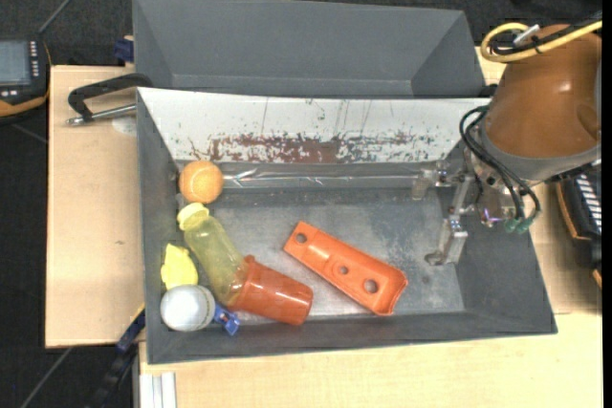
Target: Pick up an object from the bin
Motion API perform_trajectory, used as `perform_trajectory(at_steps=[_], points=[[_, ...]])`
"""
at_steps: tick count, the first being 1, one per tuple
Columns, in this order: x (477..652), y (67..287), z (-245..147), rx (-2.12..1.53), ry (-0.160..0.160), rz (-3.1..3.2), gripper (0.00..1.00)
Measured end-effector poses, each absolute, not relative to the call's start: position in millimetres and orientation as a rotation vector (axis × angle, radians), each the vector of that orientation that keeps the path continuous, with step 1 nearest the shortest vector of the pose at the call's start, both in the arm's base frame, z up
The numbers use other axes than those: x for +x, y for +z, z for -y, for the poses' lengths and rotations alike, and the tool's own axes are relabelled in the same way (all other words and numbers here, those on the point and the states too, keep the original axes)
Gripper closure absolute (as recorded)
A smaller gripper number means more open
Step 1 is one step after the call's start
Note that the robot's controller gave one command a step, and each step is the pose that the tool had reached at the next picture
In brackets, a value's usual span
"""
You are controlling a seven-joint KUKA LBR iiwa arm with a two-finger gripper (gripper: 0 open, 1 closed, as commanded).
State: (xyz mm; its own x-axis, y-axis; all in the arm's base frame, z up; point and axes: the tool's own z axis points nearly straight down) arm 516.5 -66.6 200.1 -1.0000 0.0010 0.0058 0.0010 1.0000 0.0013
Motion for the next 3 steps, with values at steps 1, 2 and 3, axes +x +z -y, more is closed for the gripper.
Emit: perform_trajectory(at_steps=[1,2,3], points=[[518.2,205,66,0.001,0.000,3.145,0.00],[532.5,175,47,0.097,0.002,3.147,0.00],[520.6,107,37,0.307,-0.001,3.134,0.00]])
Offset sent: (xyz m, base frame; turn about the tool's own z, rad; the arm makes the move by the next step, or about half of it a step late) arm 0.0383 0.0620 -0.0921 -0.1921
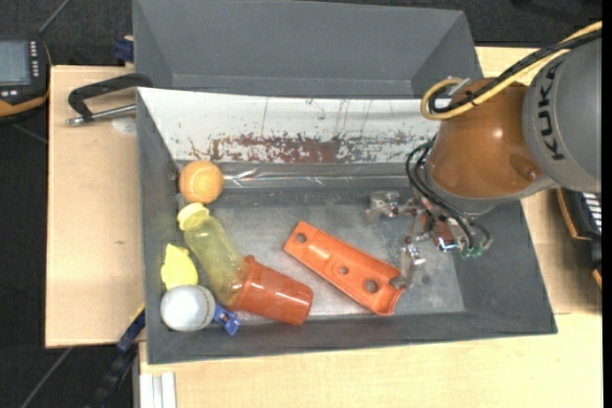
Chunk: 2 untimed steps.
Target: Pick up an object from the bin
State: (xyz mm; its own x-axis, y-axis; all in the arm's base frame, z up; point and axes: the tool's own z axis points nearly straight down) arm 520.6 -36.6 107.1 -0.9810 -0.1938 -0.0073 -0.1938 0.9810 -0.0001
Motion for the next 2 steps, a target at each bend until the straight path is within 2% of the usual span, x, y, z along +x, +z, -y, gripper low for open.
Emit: perform_trajectory(at_steps=[1,2], points=[[517.4,76.6,21.2,-0.579,0.001,-3.087,0.00],[513.7,71.2,13.1,-1.113,-0.003,-2.928,1.00]])
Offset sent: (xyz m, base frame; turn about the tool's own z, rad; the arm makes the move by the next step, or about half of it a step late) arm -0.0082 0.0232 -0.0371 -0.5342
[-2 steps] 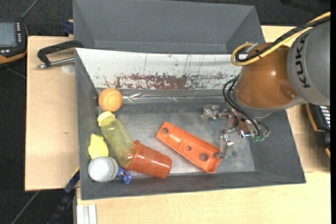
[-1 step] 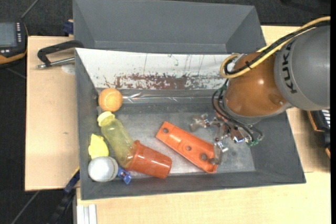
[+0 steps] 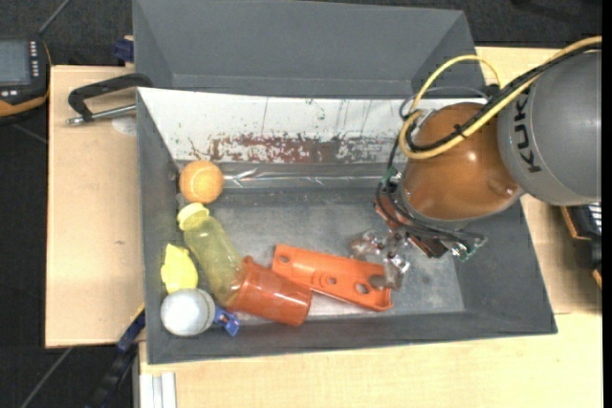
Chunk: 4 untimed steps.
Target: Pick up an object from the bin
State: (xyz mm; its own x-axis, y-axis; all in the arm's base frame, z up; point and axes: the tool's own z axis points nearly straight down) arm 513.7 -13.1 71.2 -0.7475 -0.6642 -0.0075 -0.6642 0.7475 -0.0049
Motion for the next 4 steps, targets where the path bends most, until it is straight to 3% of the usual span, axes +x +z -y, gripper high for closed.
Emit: perform_trajectory(at_steps=[1,2,3,4], points=[[513.7,71,13,-1.113,-0.003,-2.928,1.00],[543.2,71,-12,-1.298,-0.007,-2.850,1.00],[558.0,72,-25,-1.369,-0.003,-2.809,1.00],[557.8,85,-13,-1.431,-0.007,-2.778,1.00]])
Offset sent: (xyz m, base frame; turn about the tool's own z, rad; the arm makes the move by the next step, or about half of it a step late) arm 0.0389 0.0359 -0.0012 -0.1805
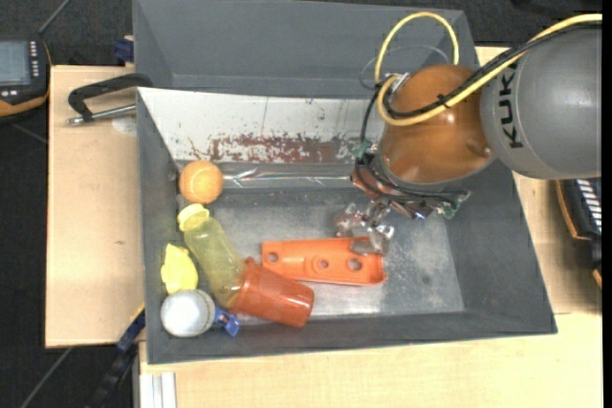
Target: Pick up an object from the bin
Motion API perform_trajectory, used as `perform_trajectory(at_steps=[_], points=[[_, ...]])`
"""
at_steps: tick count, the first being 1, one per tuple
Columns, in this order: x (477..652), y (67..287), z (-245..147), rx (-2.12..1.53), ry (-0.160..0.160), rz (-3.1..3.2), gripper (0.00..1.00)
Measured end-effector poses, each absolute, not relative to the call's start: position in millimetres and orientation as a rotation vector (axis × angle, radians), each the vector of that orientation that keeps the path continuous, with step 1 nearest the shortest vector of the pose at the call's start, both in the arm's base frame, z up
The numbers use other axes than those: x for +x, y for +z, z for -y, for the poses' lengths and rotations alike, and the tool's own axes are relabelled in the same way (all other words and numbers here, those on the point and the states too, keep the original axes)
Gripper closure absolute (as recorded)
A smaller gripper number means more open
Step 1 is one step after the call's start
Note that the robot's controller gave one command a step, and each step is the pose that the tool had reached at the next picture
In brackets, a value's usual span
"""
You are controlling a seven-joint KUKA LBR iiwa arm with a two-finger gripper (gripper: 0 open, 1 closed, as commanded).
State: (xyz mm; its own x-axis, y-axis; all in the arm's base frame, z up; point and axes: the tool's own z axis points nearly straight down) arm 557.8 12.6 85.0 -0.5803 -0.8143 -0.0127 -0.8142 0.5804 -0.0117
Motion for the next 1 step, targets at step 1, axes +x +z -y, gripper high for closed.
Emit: perform_trajectory(at_steps=[1], points=[[572.0,95.6,-21.9,-1.443,-0.006,-2.764,1.00]])
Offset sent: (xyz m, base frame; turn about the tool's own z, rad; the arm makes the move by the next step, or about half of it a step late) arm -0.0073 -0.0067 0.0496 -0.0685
